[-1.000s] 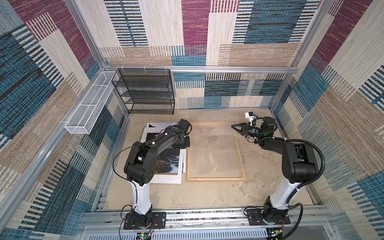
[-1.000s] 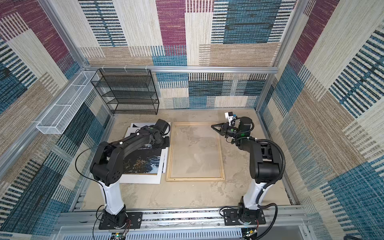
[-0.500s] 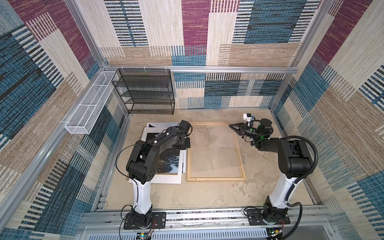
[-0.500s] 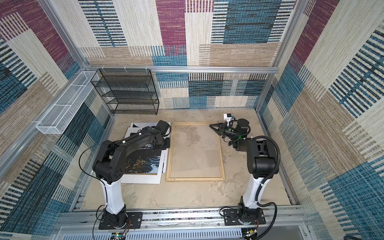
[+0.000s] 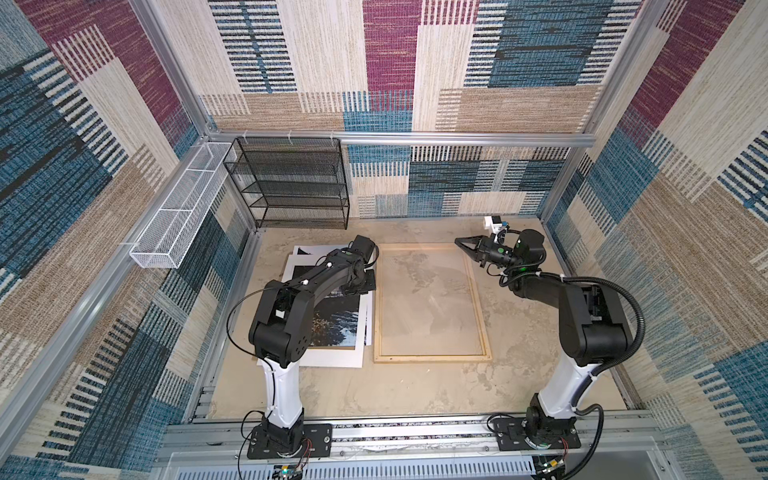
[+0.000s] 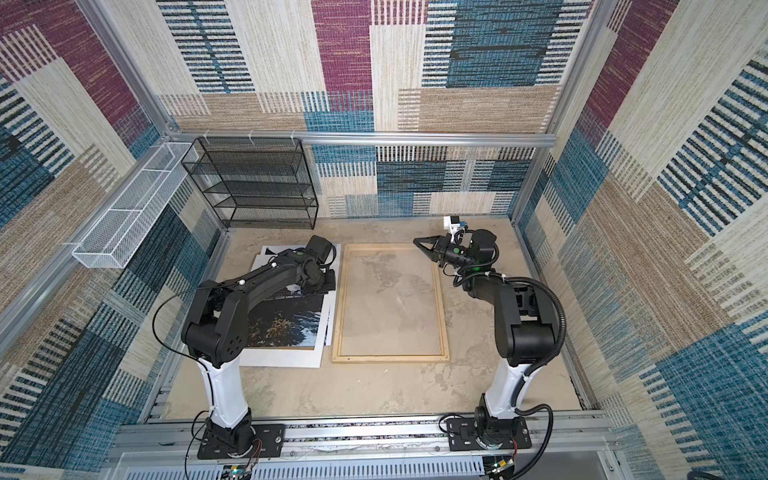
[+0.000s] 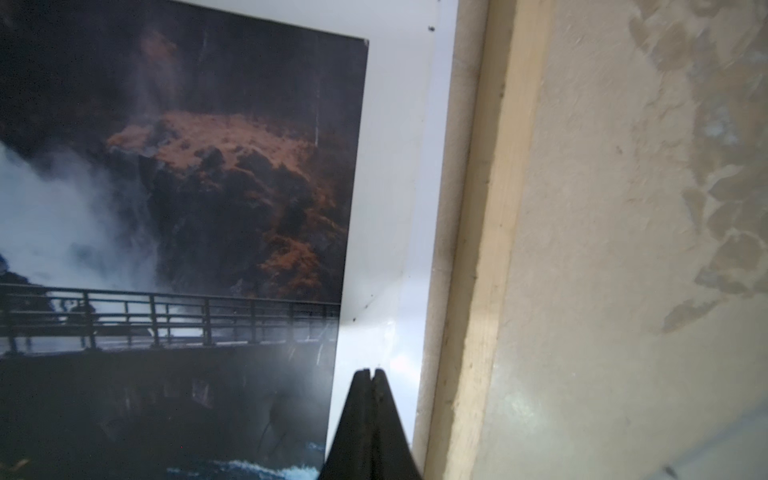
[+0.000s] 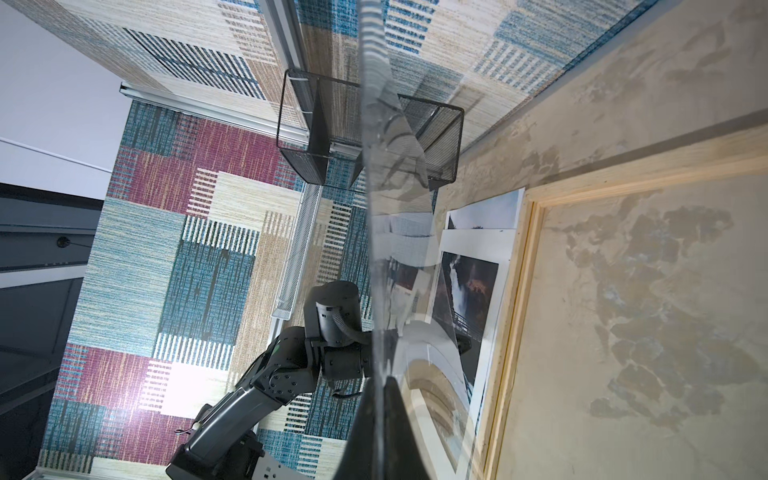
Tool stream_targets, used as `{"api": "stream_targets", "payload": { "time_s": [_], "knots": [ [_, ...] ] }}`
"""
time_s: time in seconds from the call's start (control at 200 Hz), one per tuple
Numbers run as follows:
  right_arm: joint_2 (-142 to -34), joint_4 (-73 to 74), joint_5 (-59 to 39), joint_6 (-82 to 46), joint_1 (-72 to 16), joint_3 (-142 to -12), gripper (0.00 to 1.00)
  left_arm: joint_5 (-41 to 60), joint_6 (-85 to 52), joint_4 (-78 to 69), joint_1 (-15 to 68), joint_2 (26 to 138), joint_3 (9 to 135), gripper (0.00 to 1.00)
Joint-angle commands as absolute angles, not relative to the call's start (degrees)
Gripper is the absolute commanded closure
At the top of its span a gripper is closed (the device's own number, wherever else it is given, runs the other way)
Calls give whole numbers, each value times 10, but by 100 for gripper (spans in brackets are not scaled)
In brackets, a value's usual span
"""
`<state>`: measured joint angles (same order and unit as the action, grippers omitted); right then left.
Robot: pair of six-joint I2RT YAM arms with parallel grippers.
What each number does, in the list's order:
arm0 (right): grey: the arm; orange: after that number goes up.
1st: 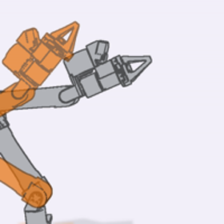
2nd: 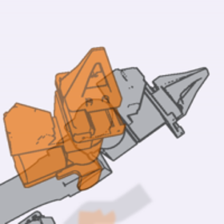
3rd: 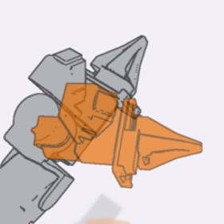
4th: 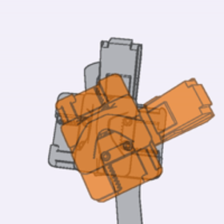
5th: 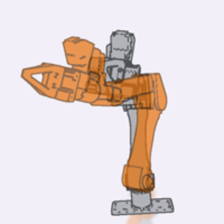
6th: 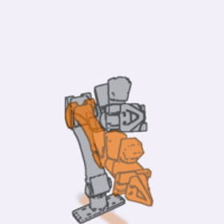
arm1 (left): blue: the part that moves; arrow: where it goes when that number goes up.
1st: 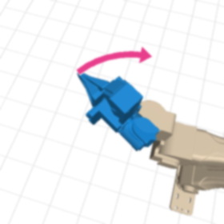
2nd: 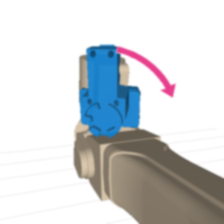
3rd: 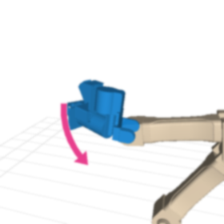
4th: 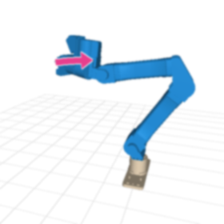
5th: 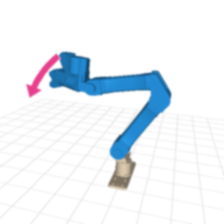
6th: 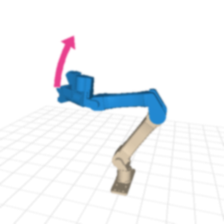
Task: Put the photo into the frame
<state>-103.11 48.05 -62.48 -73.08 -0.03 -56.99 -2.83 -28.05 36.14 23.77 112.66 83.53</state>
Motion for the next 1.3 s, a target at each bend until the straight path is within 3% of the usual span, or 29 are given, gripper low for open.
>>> {"api": "stream_targets", "payload": {
  "time_s": [0.0,0.446,0.766,1.076,1.297],
  "knots": [
    [-1010,491,-621,-746,-2,-577,100,-20,-266,340,237,1120,842,100],
    [-1052,517,-602,-732,-21,-540,100,-14,-270,334,237,1085,816,98],
    [-1150,498,-641,-626,-4,-526,100,-4,-291,321,237,1092,768,98],
    [-1165,374,-679,-488,15,-549,100,9,-299,321,238,1106,774,98],
    [-1173,385,-674,-486,24,-541,100,27,-303,319,240,1115,783,98]
  ]
}}
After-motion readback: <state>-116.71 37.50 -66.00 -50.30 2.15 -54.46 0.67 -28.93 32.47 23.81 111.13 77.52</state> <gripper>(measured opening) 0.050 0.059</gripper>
